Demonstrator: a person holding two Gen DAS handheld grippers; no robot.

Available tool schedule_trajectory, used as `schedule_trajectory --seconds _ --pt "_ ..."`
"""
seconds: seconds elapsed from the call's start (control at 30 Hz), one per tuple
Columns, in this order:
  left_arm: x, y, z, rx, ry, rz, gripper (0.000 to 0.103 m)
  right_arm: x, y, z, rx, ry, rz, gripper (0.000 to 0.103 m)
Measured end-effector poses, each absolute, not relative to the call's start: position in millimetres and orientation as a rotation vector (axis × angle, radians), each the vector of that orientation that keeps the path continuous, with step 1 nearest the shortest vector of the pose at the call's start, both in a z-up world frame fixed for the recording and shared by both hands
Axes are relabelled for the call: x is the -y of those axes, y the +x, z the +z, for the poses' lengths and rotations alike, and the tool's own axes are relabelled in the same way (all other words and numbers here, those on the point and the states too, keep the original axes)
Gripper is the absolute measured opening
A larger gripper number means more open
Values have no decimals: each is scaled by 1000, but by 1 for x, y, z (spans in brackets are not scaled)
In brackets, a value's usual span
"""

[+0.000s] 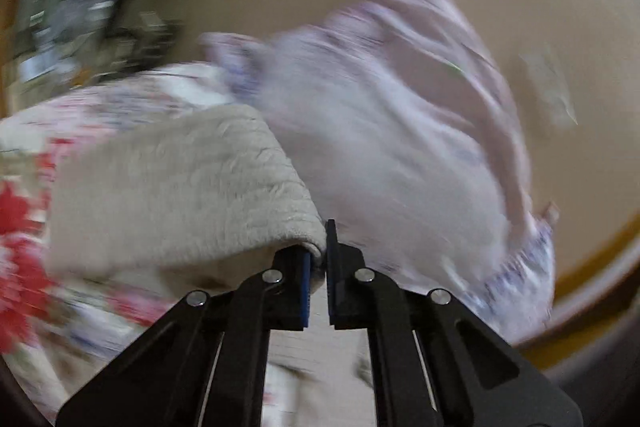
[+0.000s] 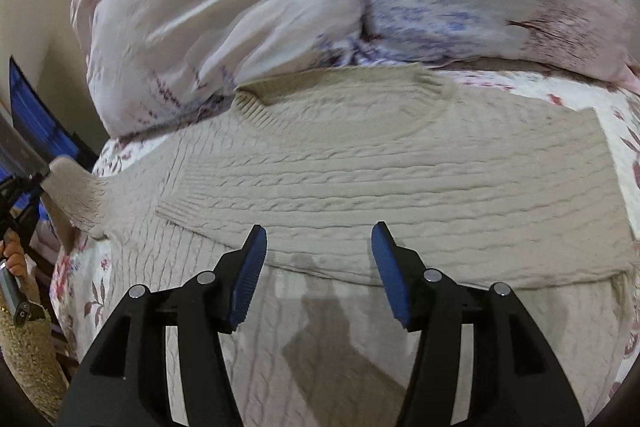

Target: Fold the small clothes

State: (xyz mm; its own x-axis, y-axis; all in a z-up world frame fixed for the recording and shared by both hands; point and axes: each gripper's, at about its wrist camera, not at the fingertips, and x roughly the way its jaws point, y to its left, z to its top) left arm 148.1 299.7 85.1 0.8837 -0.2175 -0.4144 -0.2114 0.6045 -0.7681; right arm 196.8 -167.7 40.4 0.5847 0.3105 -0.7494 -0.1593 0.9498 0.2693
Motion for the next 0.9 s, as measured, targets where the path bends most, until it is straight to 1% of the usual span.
schedule_trajectory --seconds 0.1,0.17,0.3,0.43,0.47,0.5,0.53,0.6,0.67,0.77,0.9 --pt "-238 171 94 -523 -897 -164 5 188 191 43 -888 207 251 58" --pt "-196 188 90 -561 -883 -261 5 199 187 42 -881 221 232 58" --pt "-108 216 63 -682 -842 -384 5 220 180 35 -875 247 197 58" --pt "-37 228 28 -829 -720 -461 7 233 177 30 -874 254 168 58" --pt "-26 228 19 -871 -704 -475 15 236 176 29 -876 254 161 58" --pt "-18 228 10 -922 -704 -492 26 238 176 29 -874 252 159 58" --pt "-20 226 7 -933 -719 -502 31 239 175 31 -867 243 159 58" --pt "-33 218 6 -931 -762 -530 48 237 173 38 -846 212 172 58" --pt "-53 209 13 -895 -787 -521 53 226 171 47 -813 162 212 58" --pt "-98 192 18 -844 -808 -436 53 196 173 61 -763 78 317 58" --pt "-149 186 12 -837 -830 -286 52 130 178 69 -701 -92 493 57"
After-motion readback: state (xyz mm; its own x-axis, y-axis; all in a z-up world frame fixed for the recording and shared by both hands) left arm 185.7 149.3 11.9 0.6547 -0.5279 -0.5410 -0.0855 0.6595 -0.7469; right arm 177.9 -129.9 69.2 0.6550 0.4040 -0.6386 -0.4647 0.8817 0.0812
